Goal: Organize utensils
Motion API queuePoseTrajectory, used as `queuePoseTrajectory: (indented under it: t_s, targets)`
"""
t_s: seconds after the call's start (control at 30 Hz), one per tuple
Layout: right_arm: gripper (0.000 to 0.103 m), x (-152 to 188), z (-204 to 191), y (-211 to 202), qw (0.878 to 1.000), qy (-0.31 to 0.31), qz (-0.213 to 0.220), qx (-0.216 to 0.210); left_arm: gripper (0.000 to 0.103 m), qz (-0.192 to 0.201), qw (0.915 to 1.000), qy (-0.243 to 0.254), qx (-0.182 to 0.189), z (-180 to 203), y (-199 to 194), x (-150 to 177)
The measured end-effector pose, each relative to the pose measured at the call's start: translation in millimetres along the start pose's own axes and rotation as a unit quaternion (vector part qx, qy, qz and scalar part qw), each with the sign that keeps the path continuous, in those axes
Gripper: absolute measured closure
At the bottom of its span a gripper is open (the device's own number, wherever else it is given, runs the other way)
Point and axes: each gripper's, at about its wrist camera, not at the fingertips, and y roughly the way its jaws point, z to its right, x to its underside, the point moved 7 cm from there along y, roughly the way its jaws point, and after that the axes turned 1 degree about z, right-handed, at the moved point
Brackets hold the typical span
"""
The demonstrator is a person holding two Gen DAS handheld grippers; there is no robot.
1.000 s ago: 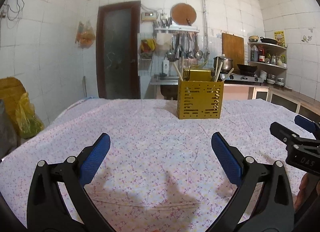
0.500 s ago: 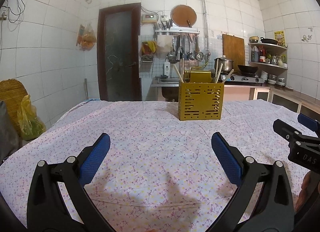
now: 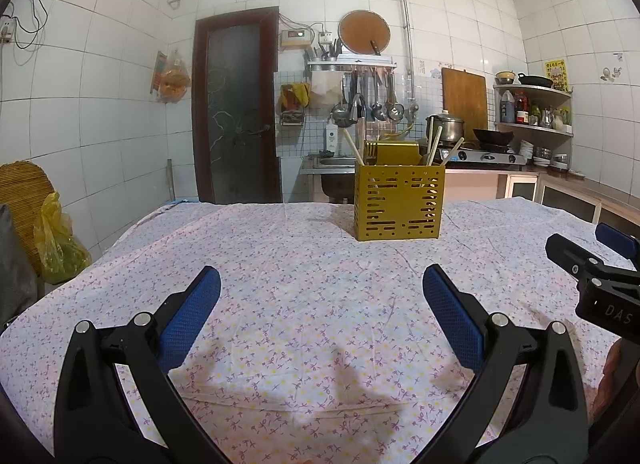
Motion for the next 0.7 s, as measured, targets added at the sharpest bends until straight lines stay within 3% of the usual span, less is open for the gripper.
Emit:
queuePoseTrajectory:
  t_s: [0.7]
  targets:
    - [0.005, -1.4, 2.1, -2.9, 1.0, 0.003, 0.006, 0.002, 0.005, 0.001, 0.9999, -0.009, 0.005, -0.1, -1.2, 1.0]
